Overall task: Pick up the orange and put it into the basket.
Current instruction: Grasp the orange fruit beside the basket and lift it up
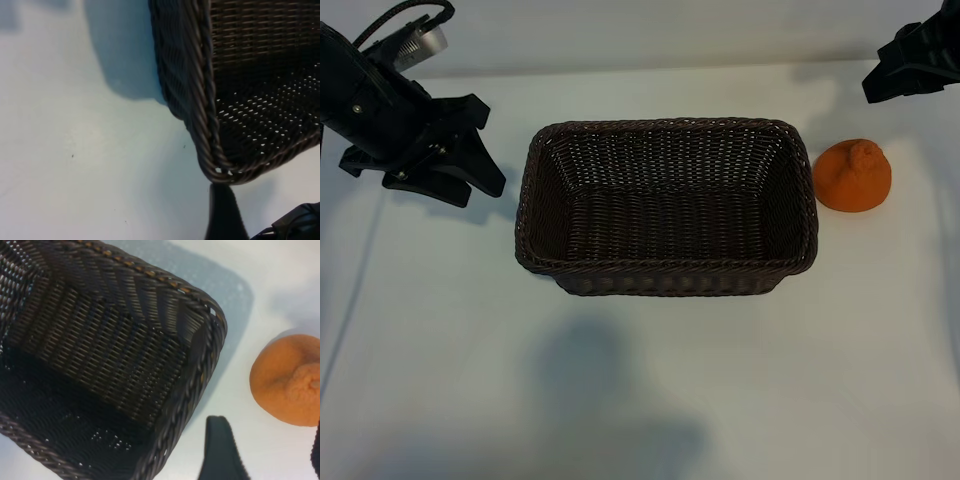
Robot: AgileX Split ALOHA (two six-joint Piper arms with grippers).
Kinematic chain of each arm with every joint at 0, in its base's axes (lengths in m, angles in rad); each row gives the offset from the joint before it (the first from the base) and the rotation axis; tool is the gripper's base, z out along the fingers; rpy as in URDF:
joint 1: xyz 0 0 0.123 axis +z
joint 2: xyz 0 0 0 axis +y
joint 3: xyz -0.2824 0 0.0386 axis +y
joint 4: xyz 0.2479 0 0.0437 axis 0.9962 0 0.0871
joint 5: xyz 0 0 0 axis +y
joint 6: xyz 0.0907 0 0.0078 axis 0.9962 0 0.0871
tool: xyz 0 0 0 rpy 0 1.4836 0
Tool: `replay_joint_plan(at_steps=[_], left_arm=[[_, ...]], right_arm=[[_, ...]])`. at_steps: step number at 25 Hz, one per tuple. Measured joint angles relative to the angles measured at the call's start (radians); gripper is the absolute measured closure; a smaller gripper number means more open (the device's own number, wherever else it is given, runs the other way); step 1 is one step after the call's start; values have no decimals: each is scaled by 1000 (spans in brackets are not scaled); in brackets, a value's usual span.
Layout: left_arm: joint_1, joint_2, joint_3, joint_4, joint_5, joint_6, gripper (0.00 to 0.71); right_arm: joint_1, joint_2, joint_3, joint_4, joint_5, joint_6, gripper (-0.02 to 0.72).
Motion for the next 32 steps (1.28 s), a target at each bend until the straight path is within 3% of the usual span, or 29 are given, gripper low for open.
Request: replay_joint_plan(at_steps=[32], left_arm=[[1,-57,-43,-45,1,35,230]], right_arm=[[0,2,0,-6,-24,24,270]])
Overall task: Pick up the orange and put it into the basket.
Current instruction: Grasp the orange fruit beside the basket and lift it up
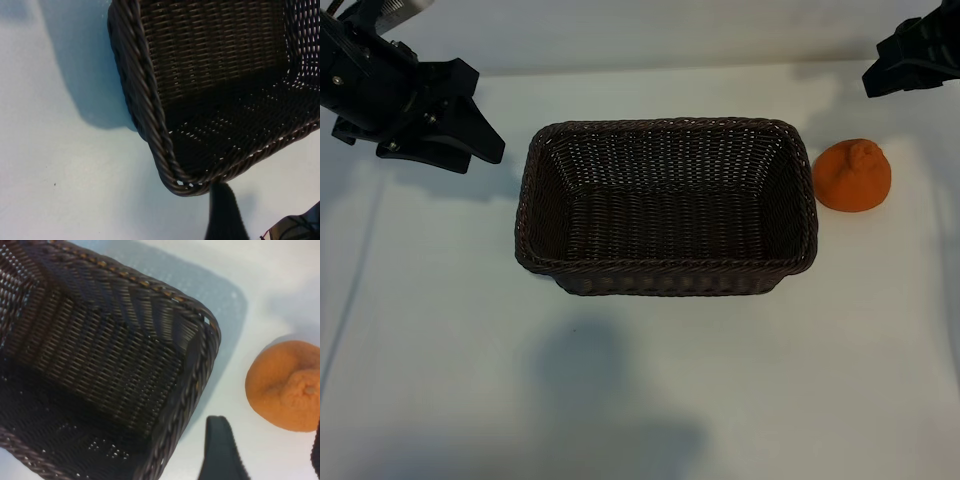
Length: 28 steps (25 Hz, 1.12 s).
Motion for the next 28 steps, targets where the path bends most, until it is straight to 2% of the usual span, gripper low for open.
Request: replay_joint_plan(at_steps=[6,9,16,28], left_arm=[[0,0,0,0,0,0,230],[0,0,0,0,0,0,230],[0,0,0,0,0,0,230],[0,0,0,1,0,5,230]], right_arm=[[0,49,0,-65,-5,79,270],[0,90,0,-73,1,101,261],[0,175,0,-108,-17,106,201],[0,266,0,-139,-139,106,193]])
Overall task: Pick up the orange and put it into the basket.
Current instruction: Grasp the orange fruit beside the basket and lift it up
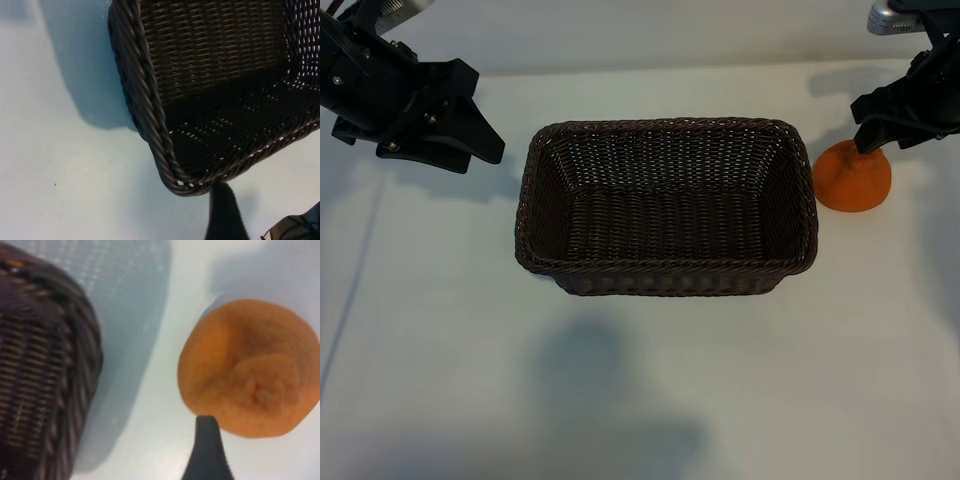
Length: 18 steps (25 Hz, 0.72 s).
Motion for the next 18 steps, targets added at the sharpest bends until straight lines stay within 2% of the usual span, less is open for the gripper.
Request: replay_joint_plan(at_steps=[6,13,18], left_arm=[[0,0,0,0,0,0,230],[0,0,0,0,0,0,230],[0,0,0,0,0,0,230]], right_arm=[[0,26,0,-1,-45,0,193],[0,100,0,-2,-53,0,193],[0,128,0,20,-57,0,193]])
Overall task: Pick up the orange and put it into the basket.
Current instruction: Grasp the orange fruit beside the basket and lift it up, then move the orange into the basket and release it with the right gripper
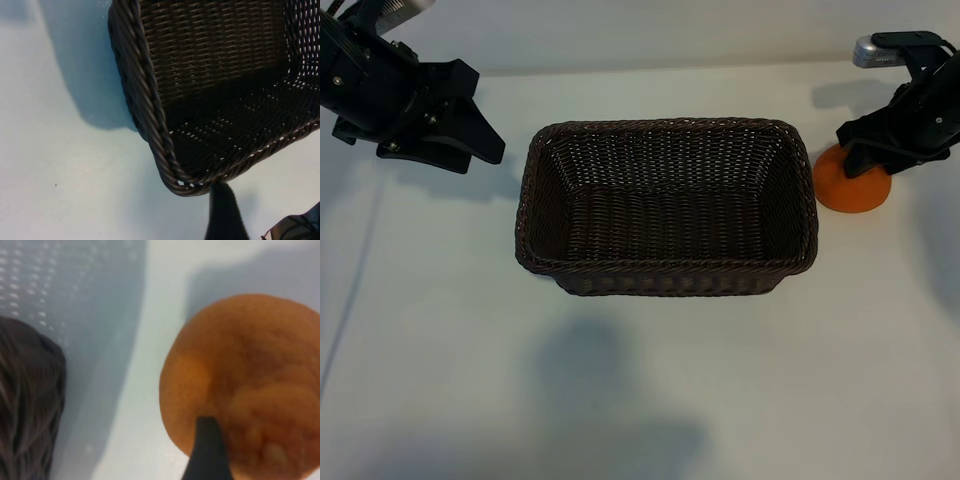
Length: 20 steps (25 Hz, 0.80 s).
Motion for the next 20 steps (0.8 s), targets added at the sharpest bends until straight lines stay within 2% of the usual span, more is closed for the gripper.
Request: replay_joint_plan(at_steps=[3,5,7,9,11,14,20], left_arm=[[0,0,0,0,0,0,230],[0,0,0,0,0,0,230],[0,0,0,0,0,0,230],[0,0,0,0,0,0,230],[0,0,0,0,0,0,230],[0,0,0,1,0,0,230],[0,0,0,1,0,0,230]], right_arm=[[0,17,-2,5,-5,0,194],[0,25,-2,6,-6,0,229],[0,25,-2,6,-4,0,334],[0,25,-7,5,4,-1,511],[0,25,-16,3,19,-1,602],[0,26,-59,-2,84,-1,611],[1,18,-204,-18,272,6,612]])
